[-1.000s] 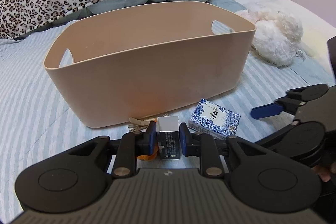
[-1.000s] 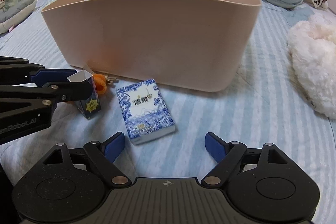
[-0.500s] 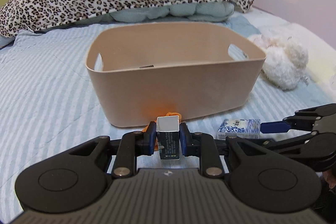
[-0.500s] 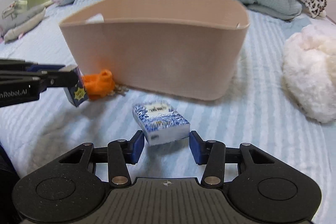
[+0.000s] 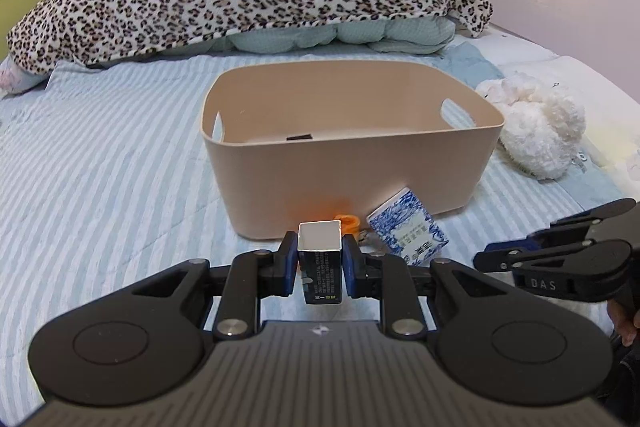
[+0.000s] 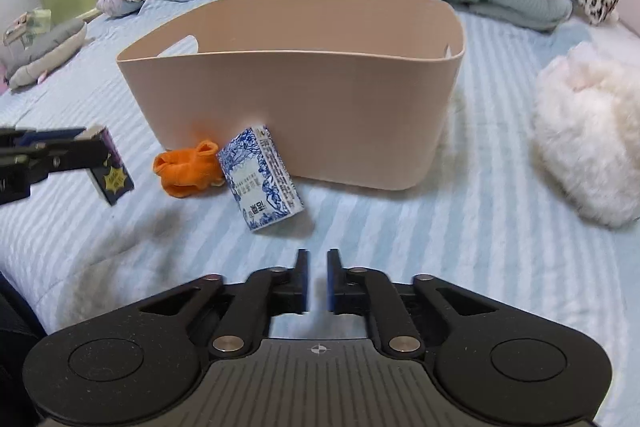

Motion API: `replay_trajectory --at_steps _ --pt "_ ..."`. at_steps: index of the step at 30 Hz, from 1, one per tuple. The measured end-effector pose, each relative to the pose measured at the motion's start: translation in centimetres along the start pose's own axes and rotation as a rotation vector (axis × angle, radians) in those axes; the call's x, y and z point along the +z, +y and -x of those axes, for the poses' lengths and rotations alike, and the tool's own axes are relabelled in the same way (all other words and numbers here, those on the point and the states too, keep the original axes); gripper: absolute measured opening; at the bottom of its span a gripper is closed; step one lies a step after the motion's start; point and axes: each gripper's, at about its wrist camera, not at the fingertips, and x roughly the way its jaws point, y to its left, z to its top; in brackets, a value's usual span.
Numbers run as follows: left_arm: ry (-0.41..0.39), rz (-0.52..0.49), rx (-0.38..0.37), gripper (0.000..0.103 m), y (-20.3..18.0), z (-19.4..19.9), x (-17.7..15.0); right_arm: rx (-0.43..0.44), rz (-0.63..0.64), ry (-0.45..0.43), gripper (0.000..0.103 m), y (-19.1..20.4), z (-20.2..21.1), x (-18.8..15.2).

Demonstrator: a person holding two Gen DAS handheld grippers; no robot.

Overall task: Organize objects
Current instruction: 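Grasp the blue-and-white patterned box with the right tool while the left tool holds the star box, then carry both boxes over the basket and open both tools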

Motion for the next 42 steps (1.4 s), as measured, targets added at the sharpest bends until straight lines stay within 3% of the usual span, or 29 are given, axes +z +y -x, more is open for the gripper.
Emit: replay_trajectory --at_steps 2,3,10,12,13,16,21,25,34,42 --pt "0.006 0.003 0.003 0.025 0.2 -0.3 -0.1 0.011 -0.008 -0.010 0.062 0.3 -0.4 0.5" --pt "0.009 0.005 0.005 0.025 0.4 -0.5 -0.2 0.008 -0.006 -0.021 0.067 0.6 -0.5 0.6" --pt "0.059 0.042 0.017 0.025 2.1 -2.4 -0.7 0.008 0.051 -0.030 0.074 3.2 -3.9 3.0" --pt "0.071 0.053 0.022 0.025 2.8 -2.9 -0.8 0.007 0.067 -0.023 0.061 3.8 -5.0 3.5" --pt "0.076 0.061 0.024 0.025 3.0 -3.0 -0.8 0.016 0.070 -0.013 0.038 4.1 -5.5 3.7" --pt "0.083 0.081 0.025 0.025 3.6 -3.4 -0.7 0.045 0.084 0.017 0.020 4.6 -6.0 3.8" --pt "0.072 0.087 0.017 0.025 3.6 -3.2 -0.5 0.035 0.118 0.038 0.018 4.8 -4.7 3.3" --pt "0.026 0.081 0.008 0.025 3.2 -1.9 0.2 0.031 0.097 -0.006 0.018 3.7 -2.0 3.1" --pt "-0.088 0.071 -0.001 0.025 2.1 1.2 3.3 0.033 0.029 -0.160 0.018 1.4 4.1 5.3" --pt "-0.197 0.032 -0.002 0.025 0.5 2.5 7.9 0.014 0.009 -0.329 0.018 -0.2 8.0 9.4"
